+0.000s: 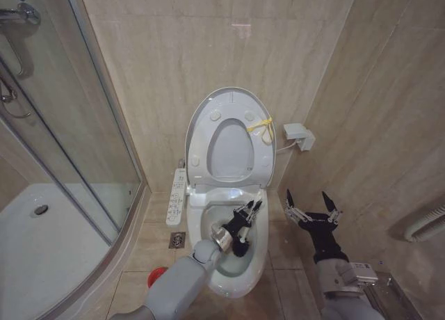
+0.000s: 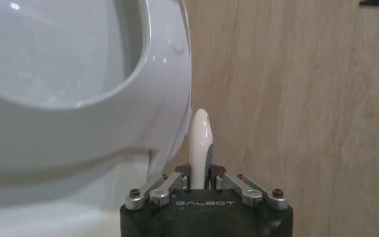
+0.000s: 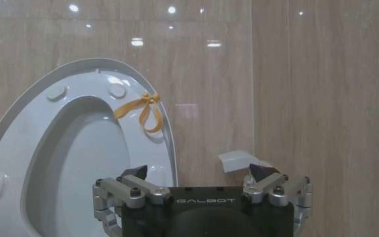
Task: Open the toilet lid, clean the toilet bowl with a toilet brush, close the toilet lid, and flush.
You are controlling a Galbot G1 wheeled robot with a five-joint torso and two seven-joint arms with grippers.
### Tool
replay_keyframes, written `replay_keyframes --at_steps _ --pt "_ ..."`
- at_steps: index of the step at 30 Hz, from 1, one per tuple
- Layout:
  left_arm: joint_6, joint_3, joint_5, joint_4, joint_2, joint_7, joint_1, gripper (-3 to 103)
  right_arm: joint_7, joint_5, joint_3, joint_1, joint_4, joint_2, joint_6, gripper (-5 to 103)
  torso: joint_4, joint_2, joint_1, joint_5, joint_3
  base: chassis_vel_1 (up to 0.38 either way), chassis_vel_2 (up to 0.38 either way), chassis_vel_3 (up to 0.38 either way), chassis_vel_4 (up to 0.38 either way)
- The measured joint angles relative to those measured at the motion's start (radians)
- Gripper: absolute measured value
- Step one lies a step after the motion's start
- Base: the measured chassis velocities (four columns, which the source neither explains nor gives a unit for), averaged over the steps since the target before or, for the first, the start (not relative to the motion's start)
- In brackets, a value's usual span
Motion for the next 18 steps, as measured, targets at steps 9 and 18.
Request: replay_keyframes --at_steps 9,18 --pt "-0.009 -0.008 0.004 0.052 0.012 0.011 0.001 19 0.000 0.000 0.000 0.000 0.000 0.000 0.000 100 0.0004 0.000 0.000 0.0001 0.000 0.000 0.000 0.000 0.000" --pt "0.013 -0.039 0.015 -0.120 0.074 -0.010 0.097 19 0.000 0.000 0.000 0.000 0.000 0.000 0.000 100 0.0002 0.000 0.000 0.0000 0.000 0.000 0.000 0.000 0.000"
